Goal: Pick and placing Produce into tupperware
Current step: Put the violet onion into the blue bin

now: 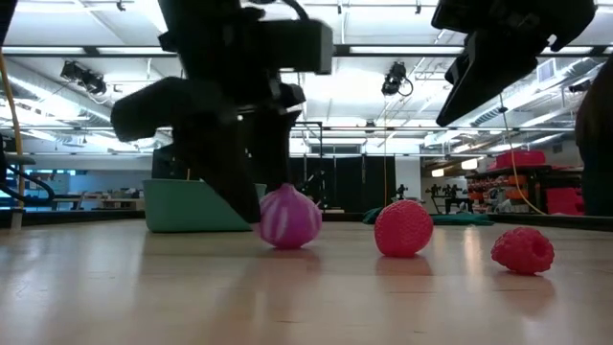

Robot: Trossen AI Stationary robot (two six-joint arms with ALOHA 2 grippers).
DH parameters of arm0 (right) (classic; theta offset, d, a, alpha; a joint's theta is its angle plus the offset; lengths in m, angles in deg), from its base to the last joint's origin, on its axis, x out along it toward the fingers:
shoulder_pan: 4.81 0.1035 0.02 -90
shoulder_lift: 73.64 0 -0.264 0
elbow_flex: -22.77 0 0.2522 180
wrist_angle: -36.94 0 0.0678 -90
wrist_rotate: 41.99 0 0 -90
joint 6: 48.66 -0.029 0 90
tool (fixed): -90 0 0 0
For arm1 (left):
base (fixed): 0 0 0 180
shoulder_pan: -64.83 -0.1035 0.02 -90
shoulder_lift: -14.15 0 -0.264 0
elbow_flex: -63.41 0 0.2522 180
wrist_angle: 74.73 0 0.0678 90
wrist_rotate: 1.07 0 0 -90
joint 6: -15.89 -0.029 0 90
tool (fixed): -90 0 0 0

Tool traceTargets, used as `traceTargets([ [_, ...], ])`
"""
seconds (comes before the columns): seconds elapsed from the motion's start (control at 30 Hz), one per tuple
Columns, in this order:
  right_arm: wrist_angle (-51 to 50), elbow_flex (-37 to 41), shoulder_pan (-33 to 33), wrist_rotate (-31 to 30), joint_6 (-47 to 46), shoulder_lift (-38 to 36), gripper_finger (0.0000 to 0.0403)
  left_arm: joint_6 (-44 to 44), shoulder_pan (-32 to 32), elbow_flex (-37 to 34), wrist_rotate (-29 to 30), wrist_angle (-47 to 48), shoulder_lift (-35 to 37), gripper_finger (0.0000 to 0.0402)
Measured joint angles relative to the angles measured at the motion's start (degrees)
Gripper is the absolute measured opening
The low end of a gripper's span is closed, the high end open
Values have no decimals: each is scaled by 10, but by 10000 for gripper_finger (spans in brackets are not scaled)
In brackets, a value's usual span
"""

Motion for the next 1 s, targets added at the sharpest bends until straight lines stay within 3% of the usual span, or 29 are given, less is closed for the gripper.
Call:
traceTargets([
  [0.43, 5, 0, 0, 24, -19, 0, 140, -77, -23, 0, 0, -45, -17, 286],
  [0.63, 5, 0, 0, 24, -36, 0, 140, -57, -32, 0, -1, -59, -17, 286],
  [0.8, 6, 0, 0, 24, -36, 0, 140, -10, -34, 0, -55, -75, -17, 286],
  [1.0, 6, 0, 0, 24, -36, 0, 140, 23, -36, 0, -57, -111, -17, 286],
])
